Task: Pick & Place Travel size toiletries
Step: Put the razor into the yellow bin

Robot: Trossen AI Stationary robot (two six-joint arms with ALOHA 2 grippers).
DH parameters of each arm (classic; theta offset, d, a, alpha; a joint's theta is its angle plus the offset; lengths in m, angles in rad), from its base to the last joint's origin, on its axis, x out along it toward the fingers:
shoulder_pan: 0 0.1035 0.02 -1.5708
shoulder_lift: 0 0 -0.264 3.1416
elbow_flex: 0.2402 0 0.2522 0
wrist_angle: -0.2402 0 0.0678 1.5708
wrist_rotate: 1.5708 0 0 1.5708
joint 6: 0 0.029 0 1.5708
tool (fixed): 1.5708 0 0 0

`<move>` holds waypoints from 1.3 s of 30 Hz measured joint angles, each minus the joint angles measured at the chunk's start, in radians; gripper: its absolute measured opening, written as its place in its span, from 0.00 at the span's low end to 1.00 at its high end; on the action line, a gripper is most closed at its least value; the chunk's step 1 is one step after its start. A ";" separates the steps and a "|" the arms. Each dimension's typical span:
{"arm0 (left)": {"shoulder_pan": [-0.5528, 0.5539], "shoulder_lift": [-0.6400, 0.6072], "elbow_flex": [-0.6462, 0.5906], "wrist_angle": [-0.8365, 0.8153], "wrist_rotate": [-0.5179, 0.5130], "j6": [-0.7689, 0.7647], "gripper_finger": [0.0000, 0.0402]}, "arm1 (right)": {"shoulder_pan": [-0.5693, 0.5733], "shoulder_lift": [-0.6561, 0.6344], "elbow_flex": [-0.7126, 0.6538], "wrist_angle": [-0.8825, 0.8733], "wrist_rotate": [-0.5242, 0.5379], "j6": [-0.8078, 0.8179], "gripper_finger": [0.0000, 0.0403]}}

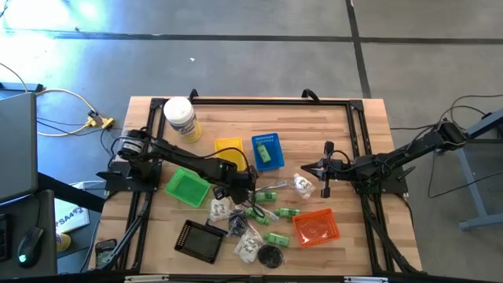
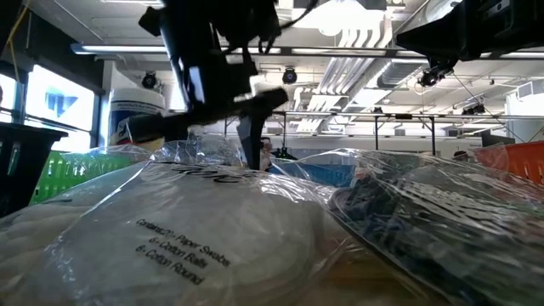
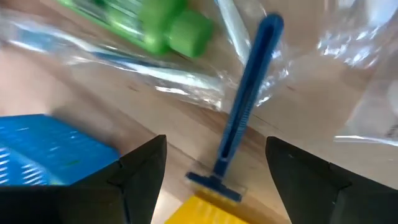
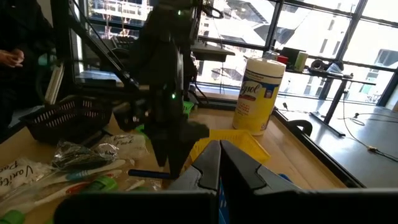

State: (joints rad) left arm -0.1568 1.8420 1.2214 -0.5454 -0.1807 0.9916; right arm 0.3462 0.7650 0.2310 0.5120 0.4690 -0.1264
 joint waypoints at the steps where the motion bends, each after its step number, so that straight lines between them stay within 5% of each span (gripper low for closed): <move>1: 0.000 0.012 -0.001 0.003 -0.008 0.001 0.66 | 0.000 0.000 0.000 0.000 0.000 0.000 0.01; 10: 0.003 0.043 0.001 0.011 -0.031 0.066 0.62 | 0.000 0.000 0.000 -0.001 0.000 -0.001 0.01; 27: 0.088 0.059 0.001 -0.013 0.177 0.100 0.30 | 0.000 0.000 0.000 -0.001 0.000 -0.002 0.01; 39: 0.086 0.091 0.001 -0.011 0.179 0.101 0.27 | 0.000 0.000 0.000 -0.001 0.000 -0.002 0.01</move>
State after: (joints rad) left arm -0.0712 1.9334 1.2223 -0.5560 -0.0012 1.0925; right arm 0.3462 0.7650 0.2310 0.5110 0.4687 -0.1287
